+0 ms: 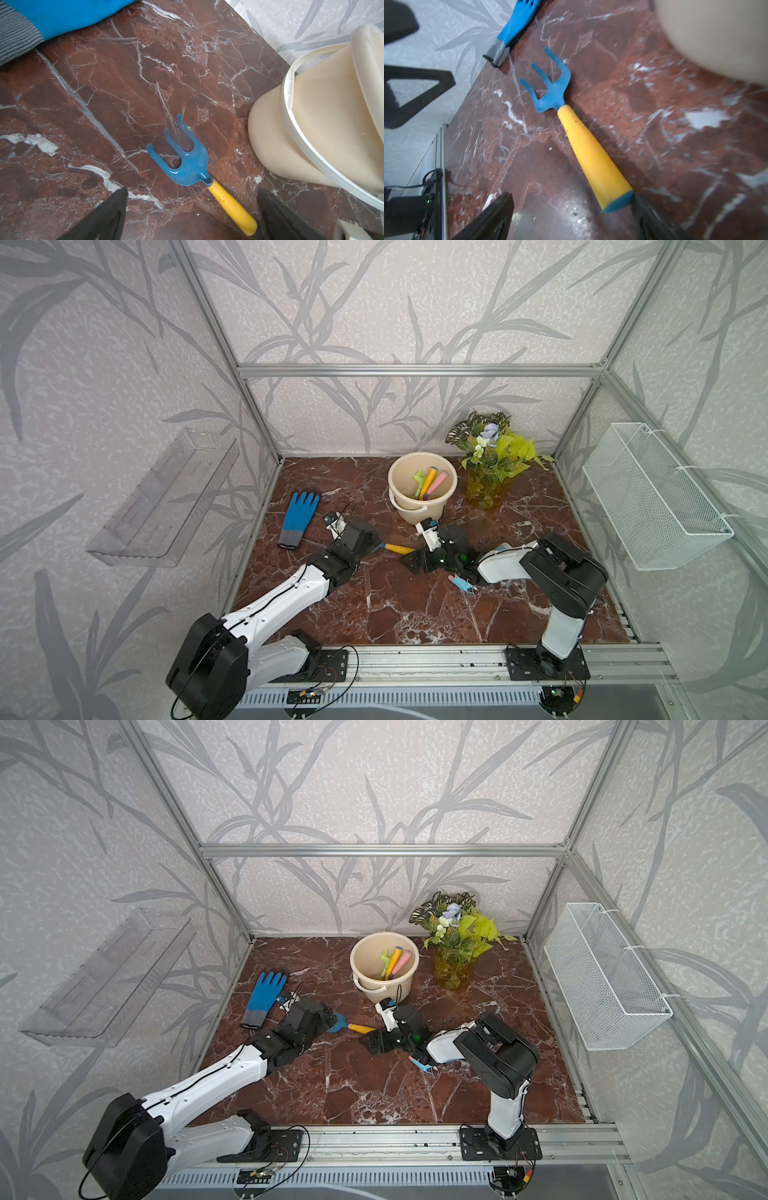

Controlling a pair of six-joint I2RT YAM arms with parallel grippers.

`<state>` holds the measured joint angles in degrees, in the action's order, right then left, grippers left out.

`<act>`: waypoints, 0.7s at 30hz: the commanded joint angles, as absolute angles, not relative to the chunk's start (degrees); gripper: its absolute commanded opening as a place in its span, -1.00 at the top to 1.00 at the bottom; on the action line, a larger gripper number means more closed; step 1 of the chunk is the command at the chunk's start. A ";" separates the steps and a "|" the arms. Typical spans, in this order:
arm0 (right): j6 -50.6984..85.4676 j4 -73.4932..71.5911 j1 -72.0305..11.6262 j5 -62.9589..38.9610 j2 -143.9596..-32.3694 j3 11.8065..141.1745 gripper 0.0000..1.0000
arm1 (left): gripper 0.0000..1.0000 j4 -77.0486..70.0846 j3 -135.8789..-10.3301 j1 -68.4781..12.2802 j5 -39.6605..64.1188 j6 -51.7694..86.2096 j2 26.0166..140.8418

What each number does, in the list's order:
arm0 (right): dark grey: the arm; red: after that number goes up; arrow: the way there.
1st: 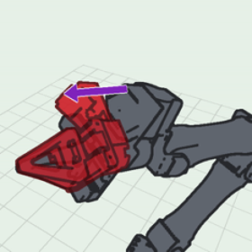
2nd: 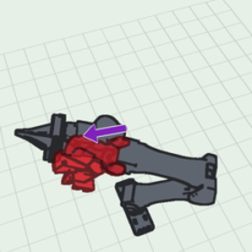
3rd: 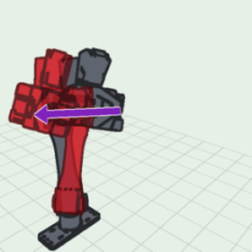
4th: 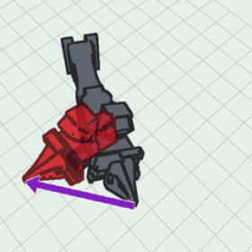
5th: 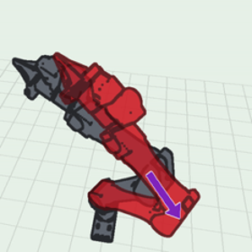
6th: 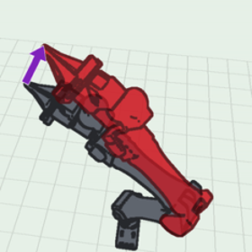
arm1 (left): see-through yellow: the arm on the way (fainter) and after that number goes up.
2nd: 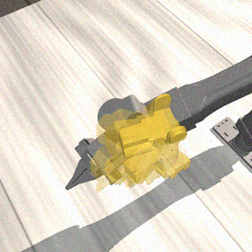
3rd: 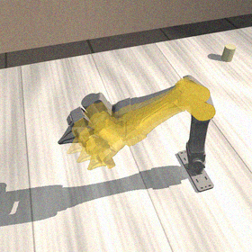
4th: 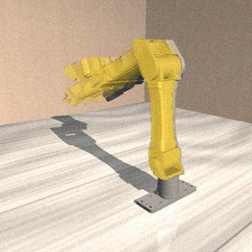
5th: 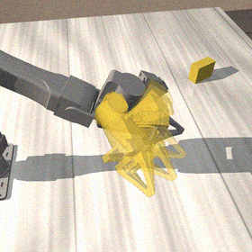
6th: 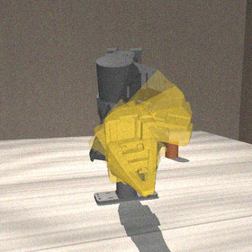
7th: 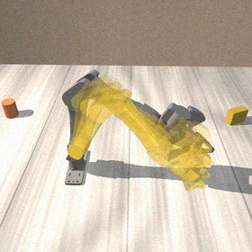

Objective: Organize the gardening tools
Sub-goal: Move the gardening tool to the center of the board, then pick up the gardening tool from the center of the board.

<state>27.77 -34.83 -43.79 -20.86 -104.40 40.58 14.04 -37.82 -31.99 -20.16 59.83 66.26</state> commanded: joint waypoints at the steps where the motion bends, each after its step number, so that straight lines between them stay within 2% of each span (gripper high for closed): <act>1: 27.12 -35.25 -45.97 -22.99 -102.30 40.12 -0.84 | -0.95 13.33 -36.60 -31.21 -18.00 60.73 68.07; 7: 25.75 -33.38 -46.47 -20.29 -98.02 38.42 -0.83 | -0.93 12.43 -38.12 -30.93 -14.75 59.59 73.69; 21: 24.22 -22.29 -46.27 -6.51 -78.37 32.72 -0.84 | -0.53 17.49 -50.59 -29.80 -3.26 60.46 91.17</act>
